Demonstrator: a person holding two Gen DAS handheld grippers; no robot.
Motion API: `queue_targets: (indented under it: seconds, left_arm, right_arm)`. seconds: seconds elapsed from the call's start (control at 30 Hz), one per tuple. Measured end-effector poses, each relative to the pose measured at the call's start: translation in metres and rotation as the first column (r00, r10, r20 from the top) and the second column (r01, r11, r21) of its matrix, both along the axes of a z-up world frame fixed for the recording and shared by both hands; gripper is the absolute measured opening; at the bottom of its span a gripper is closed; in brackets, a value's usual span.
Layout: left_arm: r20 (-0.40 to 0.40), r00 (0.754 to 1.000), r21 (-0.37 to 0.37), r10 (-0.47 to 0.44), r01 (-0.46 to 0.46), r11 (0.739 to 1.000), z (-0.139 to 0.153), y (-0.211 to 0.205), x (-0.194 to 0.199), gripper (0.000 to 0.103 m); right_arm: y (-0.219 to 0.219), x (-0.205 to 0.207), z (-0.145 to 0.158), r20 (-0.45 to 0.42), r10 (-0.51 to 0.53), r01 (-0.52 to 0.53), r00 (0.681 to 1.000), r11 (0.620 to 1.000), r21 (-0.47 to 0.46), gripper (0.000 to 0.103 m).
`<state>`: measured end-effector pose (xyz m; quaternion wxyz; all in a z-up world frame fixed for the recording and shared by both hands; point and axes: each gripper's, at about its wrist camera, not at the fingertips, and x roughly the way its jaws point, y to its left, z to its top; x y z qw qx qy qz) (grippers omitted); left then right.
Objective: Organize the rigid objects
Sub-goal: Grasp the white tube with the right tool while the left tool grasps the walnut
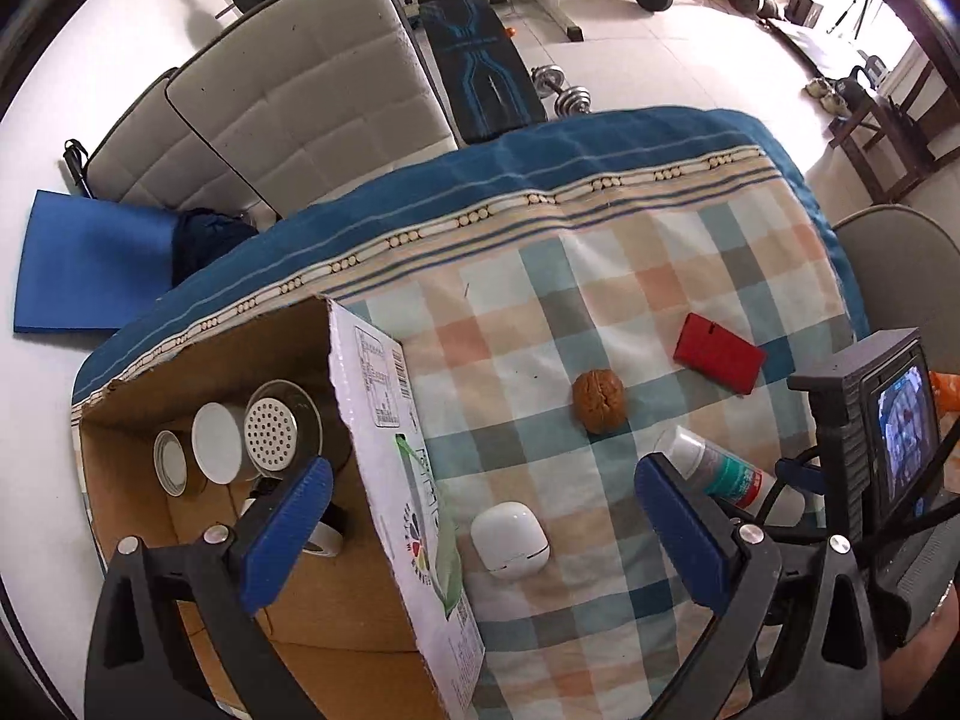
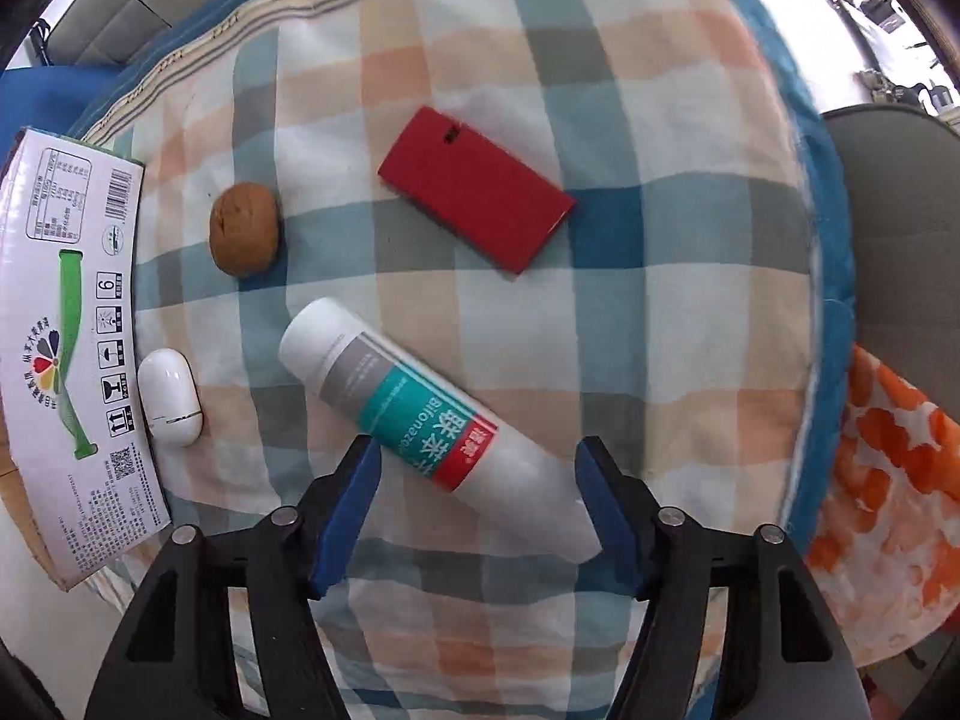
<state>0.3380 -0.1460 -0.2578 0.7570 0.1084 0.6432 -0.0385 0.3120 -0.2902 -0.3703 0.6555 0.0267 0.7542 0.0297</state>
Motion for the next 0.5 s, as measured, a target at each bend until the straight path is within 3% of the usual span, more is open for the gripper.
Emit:
queue_targets:
  seconds: [0.07,0.1,0.17,0.23,0.5]
  left_arm:
    - [-0.066,0.998,-0.028,0.02,-0.022,0.999,-0.014,0.001,0.0,0.103]
    - [-0.114,0.993,-0.085,0.044,-0.054,0.995,-0.019,0.003,0.0,0.103]
    - [-0.199,0.972,-0.184,0.122,-0.159,0.97,-0.03,0.013,-0.002,0.103]
    - [-0.237,0.957,-0.224,0.166,-0.22,0.949,-0.038,0.017,-0.007,0.103]
    - [-0.183,0.974,-0.124,0.133,-0.157,0.98,-0.06,-0.011,-0.01,0.103]
  right_arm:
    - [0.0,-0.001,-0.007,0.0,0.004,-0.004,1.0,1.0,0.008,0.066]
    - [-0.001,-0.001,-0.007,-0.001,-0.002,0.002,1.0,1.0,0.006,0.062]
    - [-0.012,-0.001,-0.006,-0.019,-0.06,0.06,0.998,0.998,0.011,0.056]
    - [-0.032,-0.002,-0.002,-0.023,-0.149,0.15,0.989,0.987,0.049,0.05]
    - [-0.076,-0.019,-0.004,-0.05,-0.213,0.218,0.976,0.96,0.175,0.045]
